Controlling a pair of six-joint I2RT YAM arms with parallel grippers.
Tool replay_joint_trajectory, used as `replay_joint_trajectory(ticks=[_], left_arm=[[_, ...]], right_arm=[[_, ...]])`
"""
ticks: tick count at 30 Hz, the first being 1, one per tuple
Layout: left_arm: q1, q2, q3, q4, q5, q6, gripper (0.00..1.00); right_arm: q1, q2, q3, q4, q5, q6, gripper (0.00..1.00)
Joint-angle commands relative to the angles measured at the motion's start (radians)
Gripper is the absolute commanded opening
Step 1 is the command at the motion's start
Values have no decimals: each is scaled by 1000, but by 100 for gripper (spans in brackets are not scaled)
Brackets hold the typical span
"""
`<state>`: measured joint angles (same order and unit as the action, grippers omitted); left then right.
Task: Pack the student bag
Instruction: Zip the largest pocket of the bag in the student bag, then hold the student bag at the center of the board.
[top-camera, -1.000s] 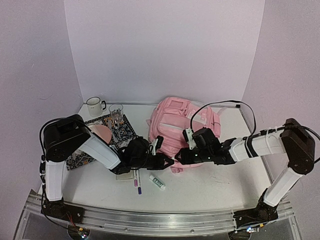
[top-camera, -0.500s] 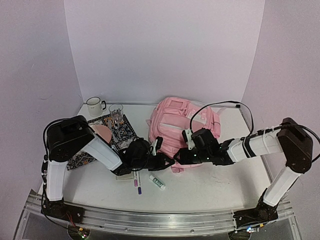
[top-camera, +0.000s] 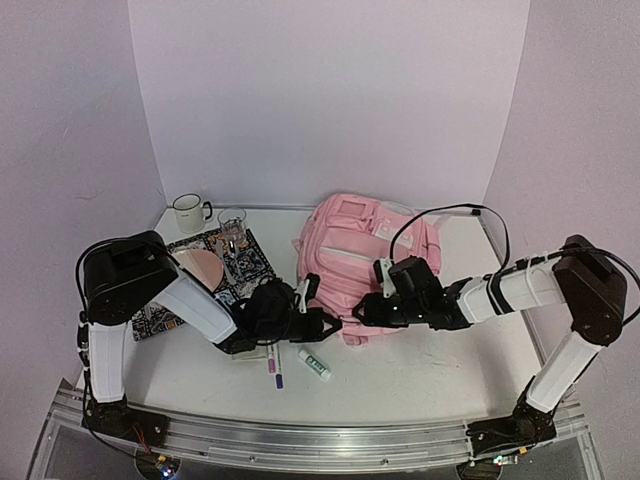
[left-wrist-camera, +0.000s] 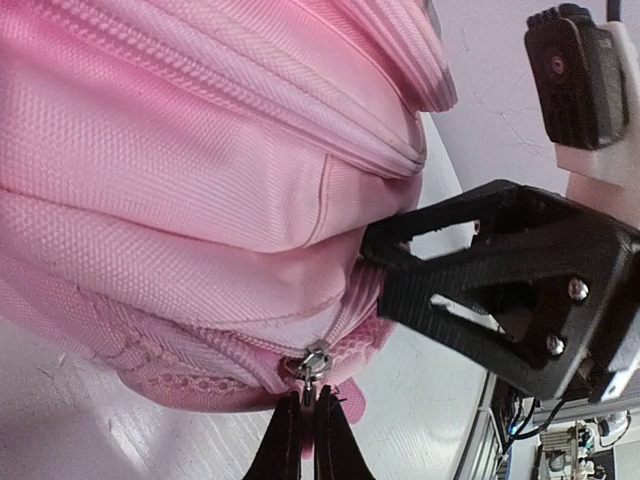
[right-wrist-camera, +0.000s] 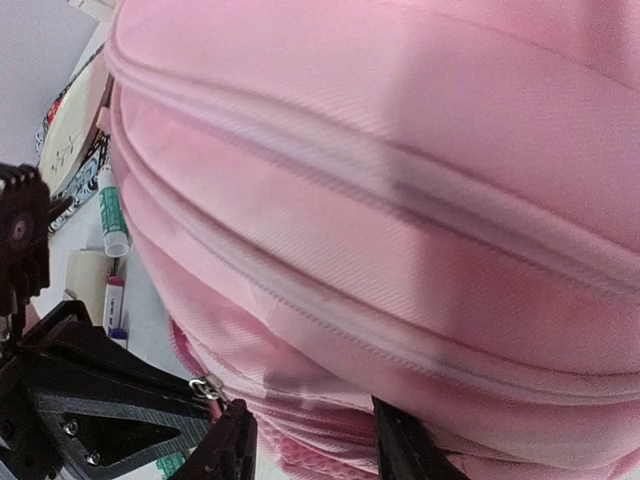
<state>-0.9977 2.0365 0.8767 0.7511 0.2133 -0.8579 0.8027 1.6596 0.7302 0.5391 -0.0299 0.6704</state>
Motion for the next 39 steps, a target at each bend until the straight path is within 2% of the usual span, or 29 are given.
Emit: replay_joint_trajectory(ticks=[1, 13, 20, 27, 30, 34, 39], left_arm=[[5, -82, -30, -134, -81, 117, 0], [65, -147, 30, -484, -286, 324, 0], [41, -99, 128, -528, -85, 335, 0], [-59, -71, 272, -527, 18, 297, 0], [-92, -33, 346, -527, 64, 291, 0], [-110, 6, 411, -527, 86, 295, 0], [-114, 17, 437, -529, 87, 297, 0]], right_arm=[[-81, 19, -62, -83, 44, 45, 42], [-192, -34, -113, -89, 52, 21, 43], [-170, -149, -99, -113, -21, -8, 50], [-137, -282, -193, -136, 32, 180, 69], [-136, -342, -255, -134, 55, 244, 73], [-130, -384, -326, -50, -7, 334, 79], [-125, -342, -346, 67, -54, 379, 83]])
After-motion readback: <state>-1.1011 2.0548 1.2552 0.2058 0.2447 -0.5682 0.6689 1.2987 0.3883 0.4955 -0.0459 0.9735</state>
